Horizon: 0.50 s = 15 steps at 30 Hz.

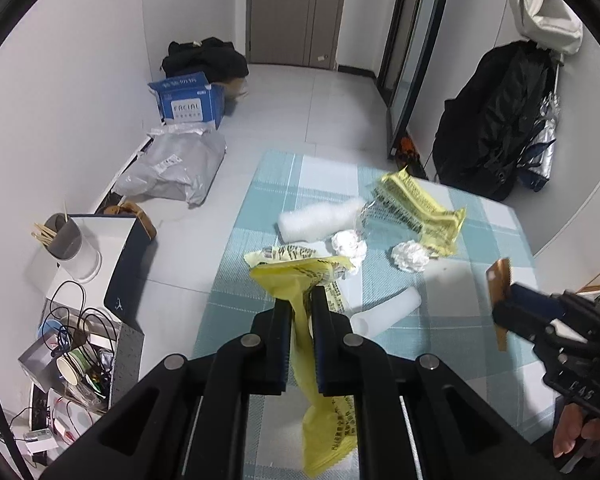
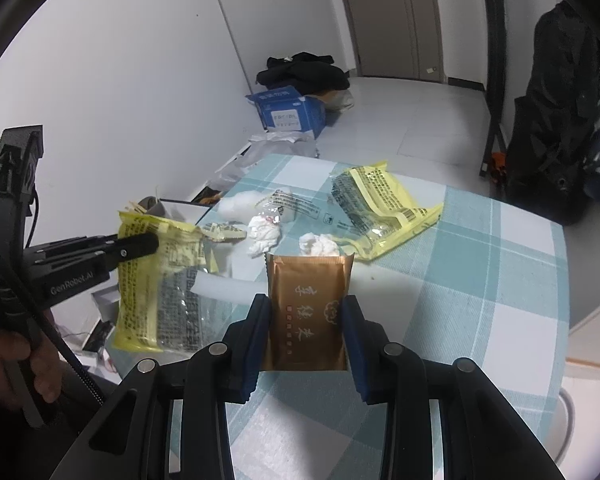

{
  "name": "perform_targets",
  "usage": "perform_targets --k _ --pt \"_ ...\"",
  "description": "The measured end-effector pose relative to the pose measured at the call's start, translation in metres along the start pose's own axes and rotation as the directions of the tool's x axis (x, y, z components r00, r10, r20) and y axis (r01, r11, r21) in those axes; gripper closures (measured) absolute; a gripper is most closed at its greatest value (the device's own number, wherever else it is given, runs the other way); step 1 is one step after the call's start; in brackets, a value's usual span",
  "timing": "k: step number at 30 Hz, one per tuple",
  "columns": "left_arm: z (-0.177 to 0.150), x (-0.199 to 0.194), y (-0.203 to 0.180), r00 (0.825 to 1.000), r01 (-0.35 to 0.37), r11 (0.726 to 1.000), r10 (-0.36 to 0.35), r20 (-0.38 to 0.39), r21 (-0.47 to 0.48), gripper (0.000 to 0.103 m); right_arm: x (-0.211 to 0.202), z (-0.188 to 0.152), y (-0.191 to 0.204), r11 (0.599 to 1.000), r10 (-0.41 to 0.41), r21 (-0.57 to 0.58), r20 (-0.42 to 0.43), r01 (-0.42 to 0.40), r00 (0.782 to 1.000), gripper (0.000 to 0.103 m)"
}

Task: Collect trash
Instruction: 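Lift the yellow bag with the left gripper while the right releases the brown packet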

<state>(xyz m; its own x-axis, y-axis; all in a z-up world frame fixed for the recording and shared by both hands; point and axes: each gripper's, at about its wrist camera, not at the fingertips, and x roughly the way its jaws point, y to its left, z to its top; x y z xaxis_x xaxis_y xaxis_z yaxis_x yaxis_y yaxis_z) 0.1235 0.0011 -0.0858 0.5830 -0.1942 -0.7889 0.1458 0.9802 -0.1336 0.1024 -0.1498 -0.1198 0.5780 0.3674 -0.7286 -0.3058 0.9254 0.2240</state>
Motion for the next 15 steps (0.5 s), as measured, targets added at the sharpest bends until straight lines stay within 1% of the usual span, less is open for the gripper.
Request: perform_targets --k 2,3,4,5,6,8,13,14,15 --pt "0.002 -0.006 0.000 1.000 0.006 1.000 -0.006 0.015 -0.003 0.099 -0.003 -0.003 0.002 1.000 0.009 0.001 -0.008 -0.009 1.000 0.069" --pt "0.002 -0.011 -0.001 1.000 0.011 1.000 -0.011 0.025 -0.001 0.099 -0.004 -0.004 0.004 1.000 0.007 -0.003 -0.009 -0.007 1.000 0.072" --pt "0.002 -0.015 -0.002 0.999 0.009 1.000 -0.009 0.035 0.004 0.099 -0.005 -0.007 0.006 1.000 0.005 -0.009 -0.012 -0.006 1.000 0.081" --pt "0.002 -0.017 -0.003 0.999 0.006 1.000 -0.007 0.040 0.006 0.099 -0.005 -0.008 0.007 1.000 0.009 -0.014 -0.023 -0.009 1.000 0.100" --pt "0.001 -0.020 -0.004 0.999 0.007 1.000 -0.007 0.046 0.009 0.099 -0.005 -0.009 0.007 1.000 0.002 -0.010 -0.035 -0.003 0.999 0.101" --pt "-0.001 -0.023 -0.004 0.999 0.011 1.000 -0.012 0.052 0.010 0.100 -0.007 -0.012 0.005 1.000 -0.011 0.007 -0.027 0.011 1.000 0.101" --pt "-0.005 -0.028 -0.003 0.998 0.038 0.999 -0.038 0.050 -0.011 0.100 0.001 -0.025 0.001 1.000 -0.016 0.015 -0.081 0.017 0.997 0.101" --pt "-0.006 -0.030 -0.003 0.998 0.042 0.999 -0.041 0.054 -0.014 0.100 0.003 -0.027 -0.001 1.000 -0.022 0.018 -0.091 0.024 0.996 0.100" --pt "-0.007 -0.033 -0.003 0.997 0.044 0.999 -0.043 0.059 -0.014 0.100 0.003 -0.029 -0.003 0.999 -0.025 0.024 -0.096 0.027 0.995 0.097"
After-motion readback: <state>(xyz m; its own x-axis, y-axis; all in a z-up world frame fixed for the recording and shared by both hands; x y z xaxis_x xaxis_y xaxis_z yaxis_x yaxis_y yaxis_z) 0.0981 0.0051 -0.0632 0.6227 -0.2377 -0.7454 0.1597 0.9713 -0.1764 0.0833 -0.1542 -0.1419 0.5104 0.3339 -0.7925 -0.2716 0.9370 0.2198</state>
